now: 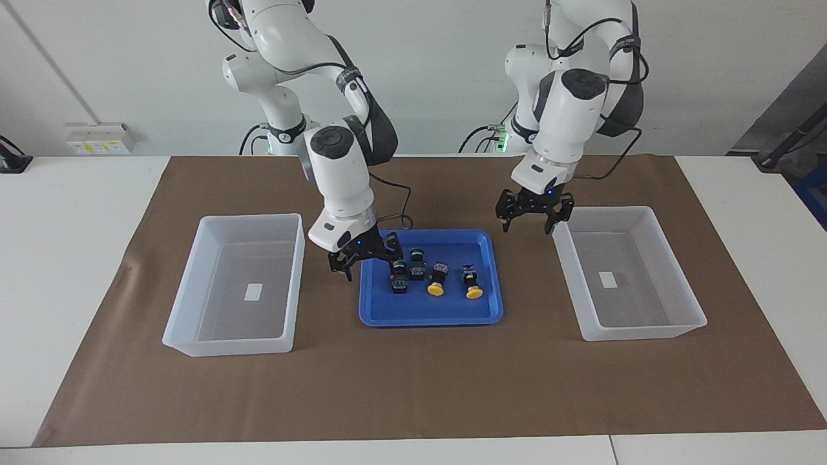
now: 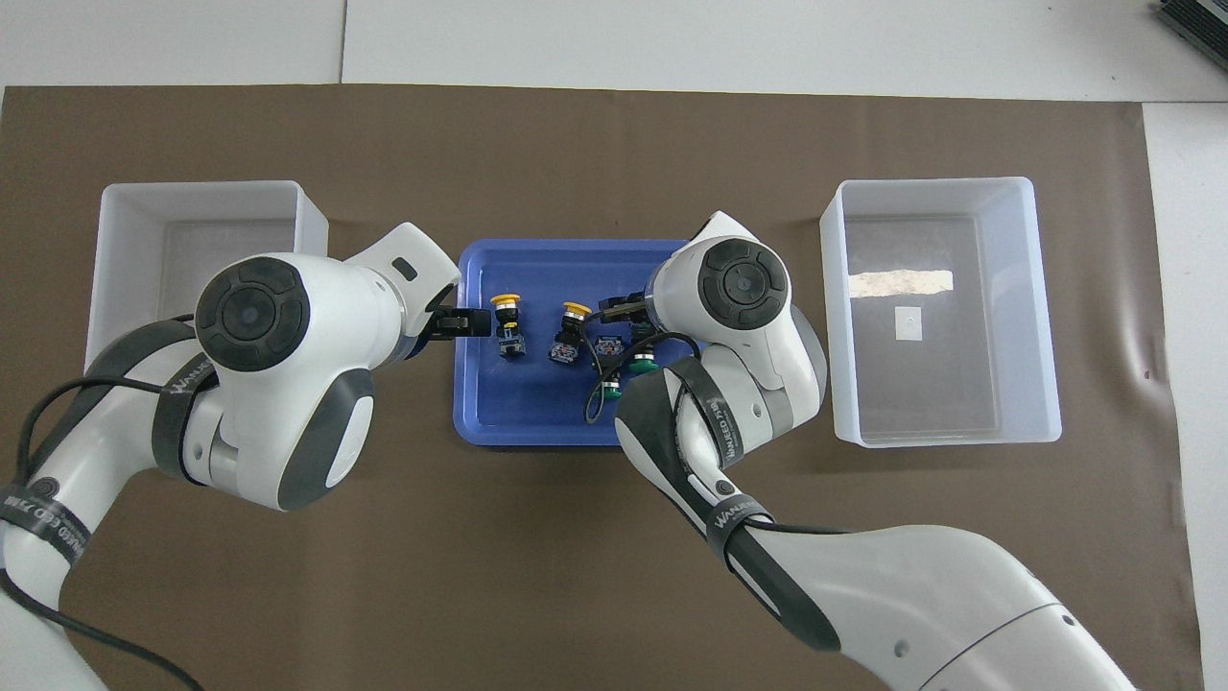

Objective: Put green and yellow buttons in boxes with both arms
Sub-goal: 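Grasp a yellow button with the left gripper while the right gripper grasps green, then carry the yellow button to its bin while the right gripper carries green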

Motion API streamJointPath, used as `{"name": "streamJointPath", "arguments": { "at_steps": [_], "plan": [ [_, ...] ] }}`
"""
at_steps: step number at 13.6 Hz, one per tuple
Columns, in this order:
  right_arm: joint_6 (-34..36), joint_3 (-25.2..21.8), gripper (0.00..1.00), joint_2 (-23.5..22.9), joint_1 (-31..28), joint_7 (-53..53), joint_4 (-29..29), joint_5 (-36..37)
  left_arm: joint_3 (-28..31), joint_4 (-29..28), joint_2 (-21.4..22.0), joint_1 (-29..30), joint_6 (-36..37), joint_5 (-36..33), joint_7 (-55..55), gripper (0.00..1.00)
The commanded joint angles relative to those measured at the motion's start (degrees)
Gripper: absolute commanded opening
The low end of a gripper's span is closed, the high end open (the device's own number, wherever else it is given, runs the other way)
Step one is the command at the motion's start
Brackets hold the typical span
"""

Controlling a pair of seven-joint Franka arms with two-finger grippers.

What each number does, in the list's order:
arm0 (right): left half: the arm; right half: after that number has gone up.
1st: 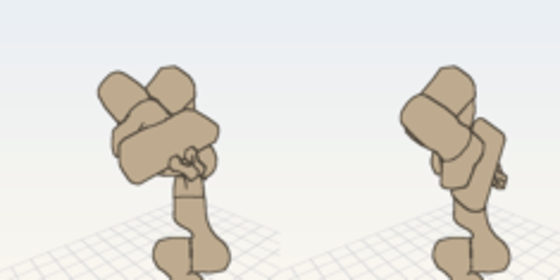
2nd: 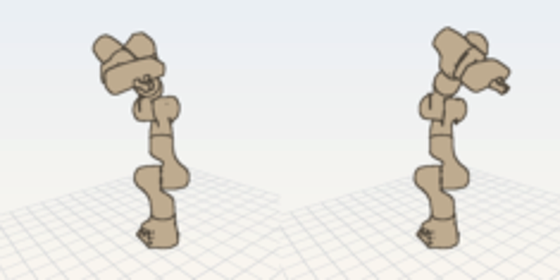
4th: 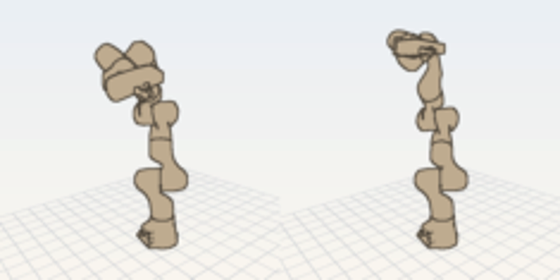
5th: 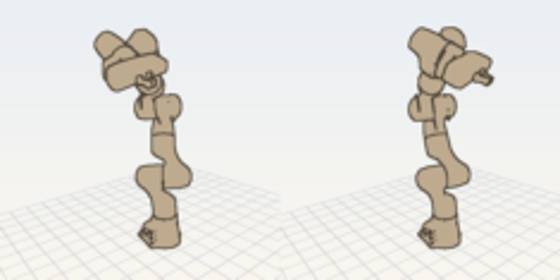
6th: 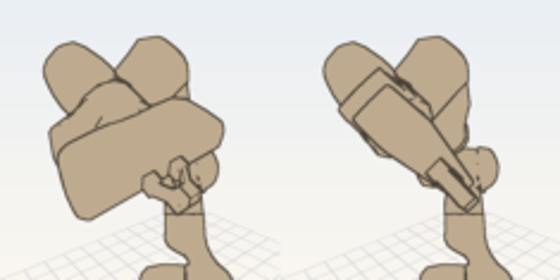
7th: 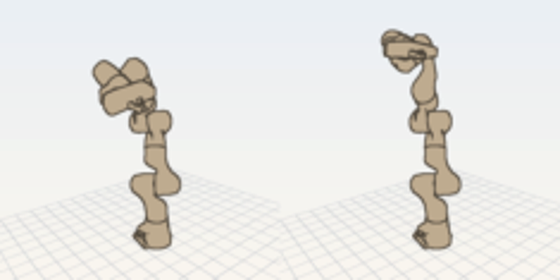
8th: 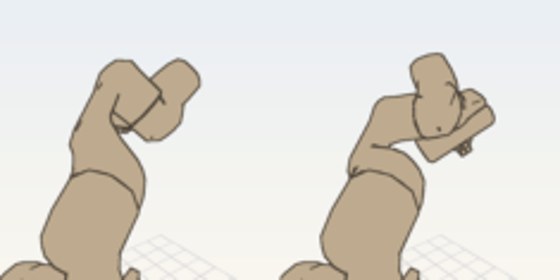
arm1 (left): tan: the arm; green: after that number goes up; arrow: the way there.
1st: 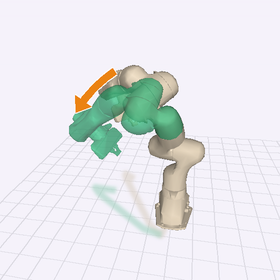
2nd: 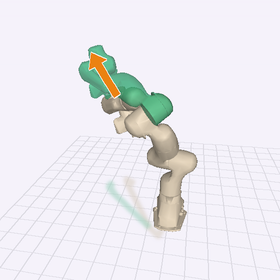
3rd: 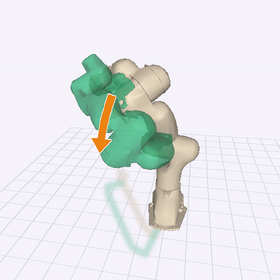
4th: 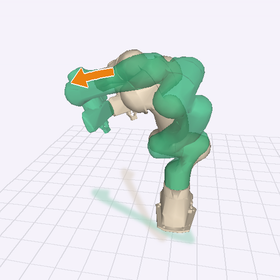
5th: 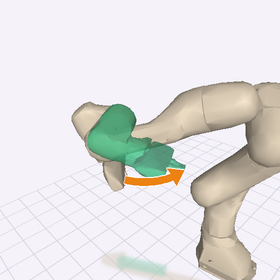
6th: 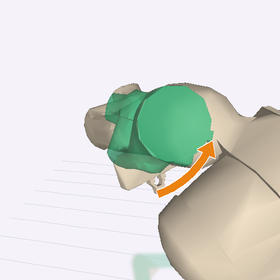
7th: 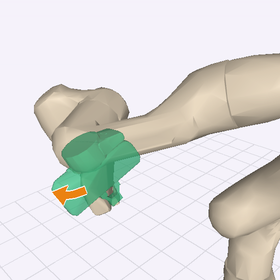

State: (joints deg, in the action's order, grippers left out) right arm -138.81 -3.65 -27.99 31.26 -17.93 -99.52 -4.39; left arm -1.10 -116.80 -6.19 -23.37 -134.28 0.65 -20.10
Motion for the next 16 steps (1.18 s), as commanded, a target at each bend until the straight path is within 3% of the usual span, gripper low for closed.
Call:
{"name": "streamJointPath", "arguments": {
  "at_steps": [1,6,8,10,13,16],
  "plan": [
    [-0.85,-0.13,1.0,-0.22,0.55,-1.05,0.29,-0.27,0.83,-0.63,-3.73,-3.51,-4.58,-0.83,-4.5,0.97],
    [-1.55,-0.13,0.98,-1.36,0.64,-0.61,-0.15,-0.09,0.83,-0.62,-10.85,-5.97,-11.35,-0.83,-11.62,0.86],
    [-2.0,-0.13,0.97,-1.98,0.99,-0.71,-0.24,-0.09,0.83,-0.71,-11.21,-6.07,-11.44,-0.83,-11.97,0.54],
    [-1.73,-0.13,0.85,-2.07,0.91,-0.62,-0.5,-0.09,0.83,-0.71,-11.56,-6.16,-11.01,-0.83,-12.68,0.03],
    [-0.33,-0.13,0.69,-1.72,0.91,-0.44,-1.29,-0.09,0.83,-0.36,-11.04,-6.16,-10.48,-0.83,-12.68,0.0],
    [0.29,-0.13,0.69,-1.63,0.91,-0.53,-1.03,-0.09,0.92,-0.1,-6.04,-3.8,-4.79,-0.83,-11.37,0.0]
  ]
}}
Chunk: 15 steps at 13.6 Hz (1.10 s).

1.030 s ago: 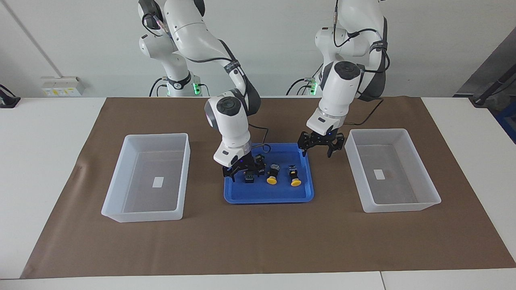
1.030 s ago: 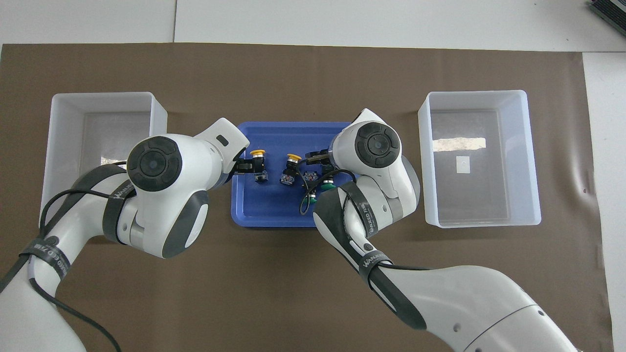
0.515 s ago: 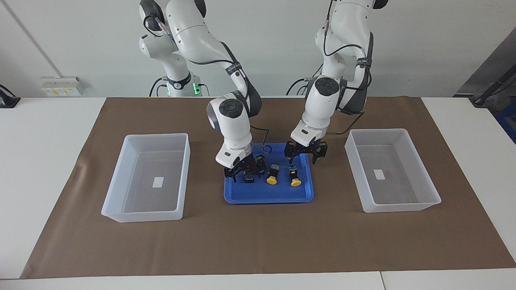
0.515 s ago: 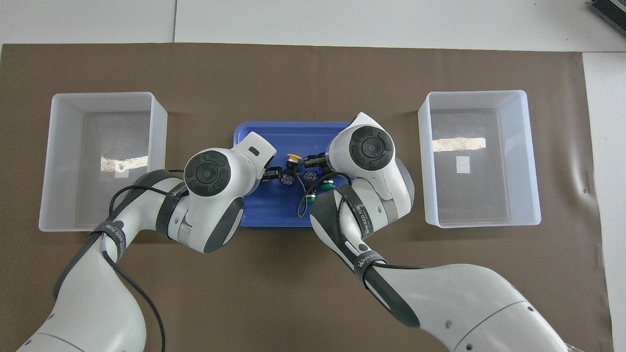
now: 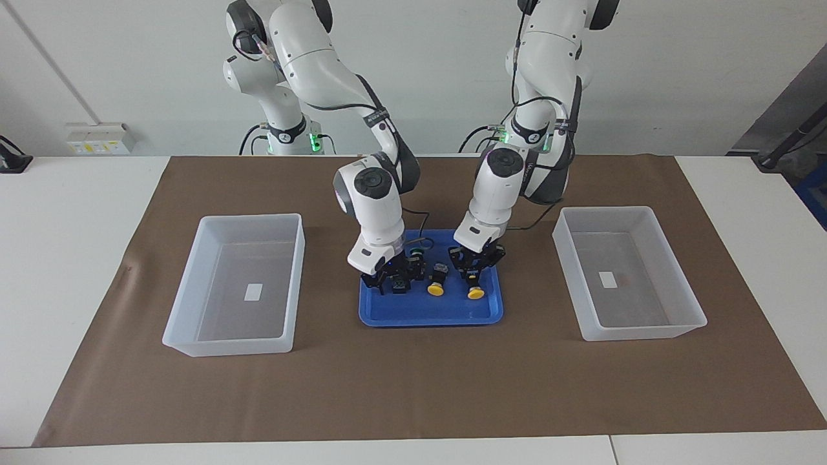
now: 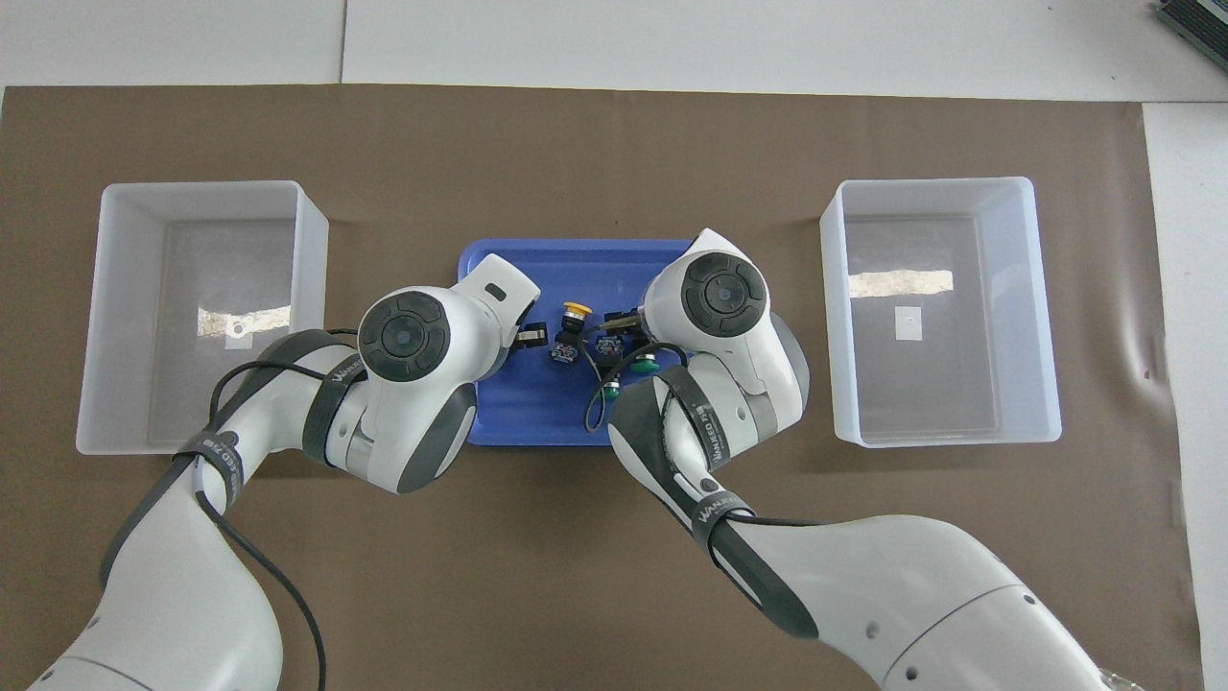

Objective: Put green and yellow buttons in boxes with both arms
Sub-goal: 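Carry the yellow button to its bin while the right gripper carries green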

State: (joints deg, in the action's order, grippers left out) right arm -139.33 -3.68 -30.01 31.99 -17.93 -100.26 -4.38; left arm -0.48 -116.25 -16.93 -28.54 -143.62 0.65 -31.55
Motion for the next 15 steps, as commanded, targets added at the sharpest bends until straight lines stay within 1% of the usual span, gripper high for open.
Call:
{"name": "streamJointPath", "arguments": {
  "at_steps": [1,3,4,5,6,7,8,9,10,11,13,14,15],
  "plan": [
    [1.16,-0.1,0.69,0.74,0.27,-0.53,-0.38,-0.1,0.3,-0.55,6.62,2.77,6.49,-0.82,0.95,0.0],
    [3.7,-0.1,0.69,1.7,0.36,-0.36,-0.47,-0.1,0.65,-0.47,9.61,6.46,9.31,-0.82,3.58,0.0],
    [4.15,-0.1,0.69,2.06,0.36,-0.35,-0.55,-0.1,0.66,-0.03,10.76,9.43,10.8,-0.82,6.56,0.0],
    [4.15,-0.1,0.69,2.06,0.44,-0.35,-0.56,-0.1,0.66,1.28,10.95,11.47,12.03,-0.82,10.24,0.0],
    [4.24,-0.1,0.66,2.15,0.88,-0.44,-0.64,-0.1,0.74,2.51,10.6,13.57,12.48,-0.82,13.15,0.0],
    [4.67,-0.1,0.57,2.15,1.14,-0.44,-0.64,-0.1,0.66,2.78,10.25,16.12,11.09,-0.82,15.53,0.0],
    [4.77,-0.1,0.44,2.32,1.15,-0.35,-0.64,-0.1,0.57,2.7,9.99,19.1,8.29,-0.82,19.38,0.0],
    [4.85,-0.1,0.34,2.32,1.06,-0.27,-0.64,-0.1,0.57,2.35,9.64,21.39,4.87,-0.82,23.68,0.0],
    [4.85,-0.1,0.19,2.32,1.06,-0.18,-0.73,-0.1,0.57,2.26,8.76,24.03,2.92,-0.82,27.82,0.0],
    [4.94,-0.1,0.0,2.32,1.06,-0.61,-0.64,-0.1,0.57,2.26,8.06,25.71,2.04,-0.82,31.16,0.0],
    [5.64,-0.1,0.0,2.58,0.54,-0.36,0.06,-0.8,0.57,2.08,5.6,27.56,-0.6,-0.82,37.06,0.0],
    [7.73,-0.1,0.0,3.8,0.01,-0.27,0.84,-0.89,0.57,1.47,4.37,28.61,-2.0,-0.82,38.83,0.0],
    [10.54,-0.1,0.0,5.99,-0.87,-0.35,1.81,-0.98,0.57,0.08,3.4,30.02,-3.84,-0.82,40.5,0.0]
  ]
}}
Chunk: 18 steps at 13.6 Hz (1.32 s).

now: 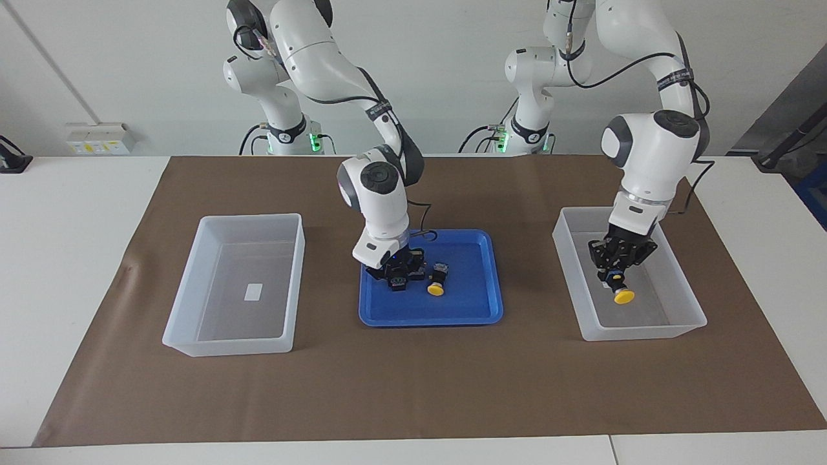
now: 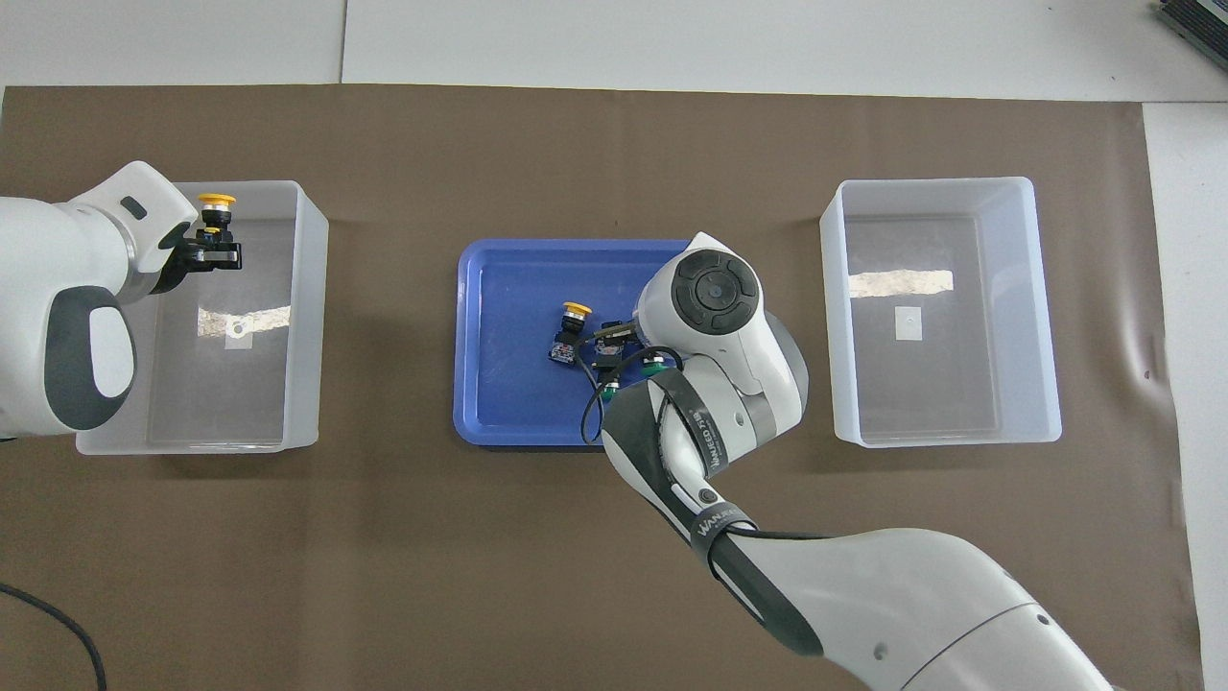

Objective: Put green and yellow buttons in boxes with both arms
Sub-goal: 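Carry the yellow button to its bin while the right gripper carries green, then open the left gripper in its bin while the right gripper releases green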

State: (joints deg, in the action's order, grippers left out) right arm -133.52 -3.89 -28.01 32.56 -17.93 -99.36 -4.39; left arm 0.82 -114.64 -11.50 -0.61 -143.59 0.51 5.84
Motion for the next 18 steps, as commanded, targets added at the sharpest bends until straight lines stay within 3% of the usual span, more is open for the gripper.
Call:
{"name": "streamJointPath", "arguments": {
  "at_steps": [1,5,9,11,12,13,14,18],
  "plan": [
    [6.85,0.03,0.0,6.28,-3.19,-0.18,1.27,-0.97,-0.74,-2.95,-2.9,2.36,-5.55,-0.69,3.73,0.0],
    [8.72,-0.33,0.0,12.36,-11.36,1.13,1.45,0.08,-0.74,-4.54,-4.22,1.49,-7.05,-0.69,3.65,0.01],
    [9.16,-0.33,0.0,12.9,-21.03,14.29,0.93,-0.26,-0.91,-4.54,-5.72,1.13,-7.67,-0.69,3.56,0.06],
    [9.16,-0.41,0.0,12.98,-23.58,17.3,0.05,-0.27,-0.91,-4.54,-8.0,1.05,-13.44,-0.69,3.03,0.16],
    [8.9,-0.41,0.0,12.64,-25.07,19.31,-0.39,-0.27,-0.91,-4.63,-8.36,1.05,-15.13,-0.69,2.95,0.24],
    [7.76,-0.41,0.0,12.02,-27.0,22.29,-1.53,-0.27,-0.74,-4.19,-8.45,1.13,-15.23,-0.69,3.12,0.65],
    [6.01,-0.33,0.0,10.89,-28.68,24.85,-2.15,-0.27,-0.74,-3.58,-8.45,1.13,-15.84,-0.69,3.47,1.0],
    [0.29,-0.33,0.0,7.54,-30.63,25.93,-4.25,-0.88,-0.74,-3.05,-5.64,1.84,-14.62,-0.6,3.03,1.0]
  ]
}}
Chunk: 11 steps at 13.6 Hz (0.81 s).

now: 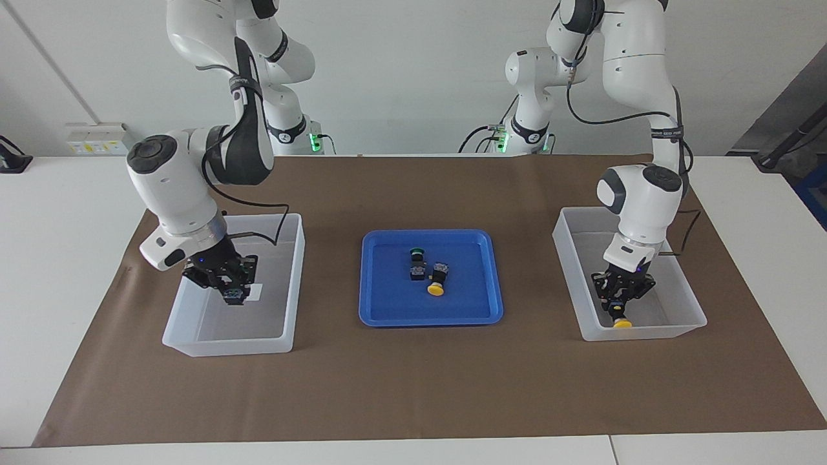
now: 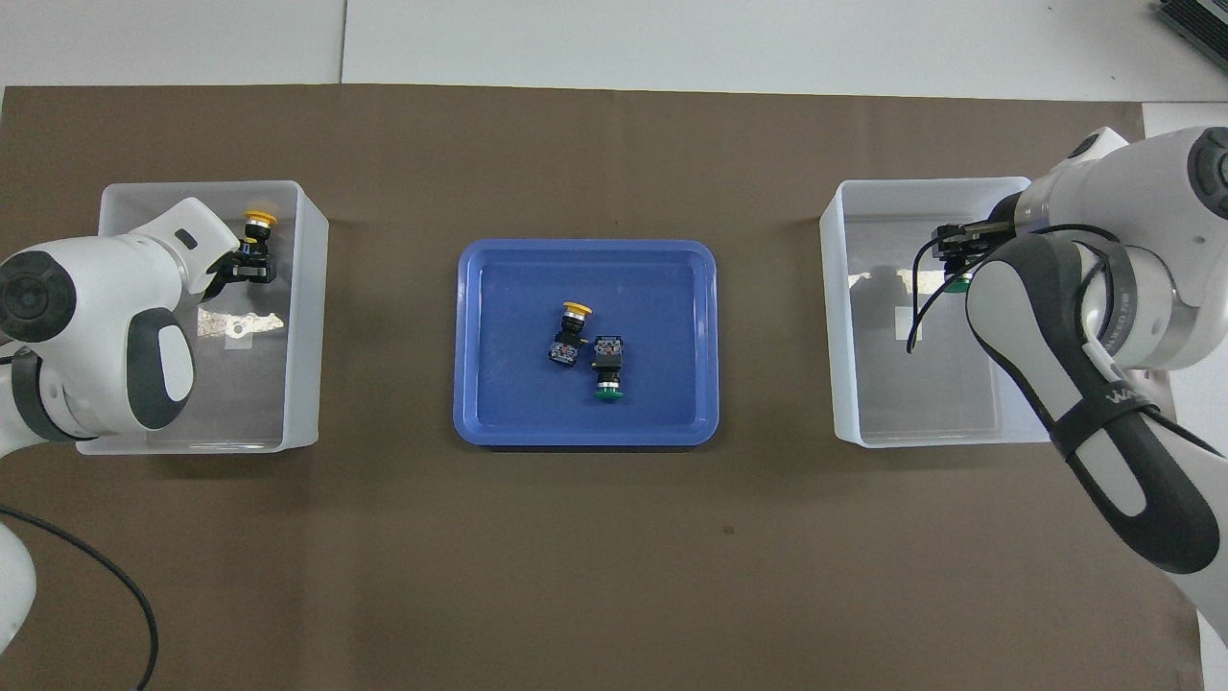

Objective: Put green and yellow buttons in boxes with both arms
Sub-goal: 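Open the left gripper in its bin while the right gripper releases green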

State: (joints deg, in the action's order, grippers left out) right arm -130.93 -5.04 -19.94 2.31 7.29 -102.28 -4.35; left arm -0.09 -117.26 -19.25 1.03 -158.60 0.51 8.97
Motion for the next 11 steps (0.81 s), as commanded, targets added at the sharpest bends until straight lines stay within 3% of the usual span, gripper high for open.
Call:
{"name": "streamJointPath", "arguments": {
  "at_steps": [1,6,7,8,9,10,11],
  "plan": [
    [-2.66,0.82,0.0,-0.8,-0.38,0.53,-1.96,-0.92,0.18,-0.34,3.59,0.2,1.61,-0.59,-0.18,1.0],
    [-7.85,0.82,0.0,-2.29,-0.29,0.44,-6.53,-1.18,-0.17,0.27,12.21,-0.67,16.54,-0.59,-1.84,1.0],
    [-8.55,0.82,0.09,-2.38,-0.2,0.44,-6.71,-1.79,-0.17,0.71,13.35,-1.46,19.18,-0.59,-2.46,1.0],
    [-8.64,0.82,0.39,-2.38,-0.29,0.53,-6.79,-1.88,-0.08,1.76,13.97,-3.47,21.64,-0.59,-3.95,1.0],
    [-8.56,0.82,0.81,-2.29,-0.29,0.44,-6.71,-1.89,-0.17,3.33,13.89,-4.88,23.49,-0.59,-7.09,1.0],
    [-8.21,0.9,1.0,-2.03,-0.2,0.44,-6.53,-1.89,-0.08,4.31,13.46,-7.42,24.29,-0.59,-10.52,1.0],
    [-7.77,0.9,1.0,-1.16,0.06,0.44,-6.27,-1.89,-0.08,4.49,13.37,-9.44,24.22,-0.59,-12.47,1.0]
  ]
}}
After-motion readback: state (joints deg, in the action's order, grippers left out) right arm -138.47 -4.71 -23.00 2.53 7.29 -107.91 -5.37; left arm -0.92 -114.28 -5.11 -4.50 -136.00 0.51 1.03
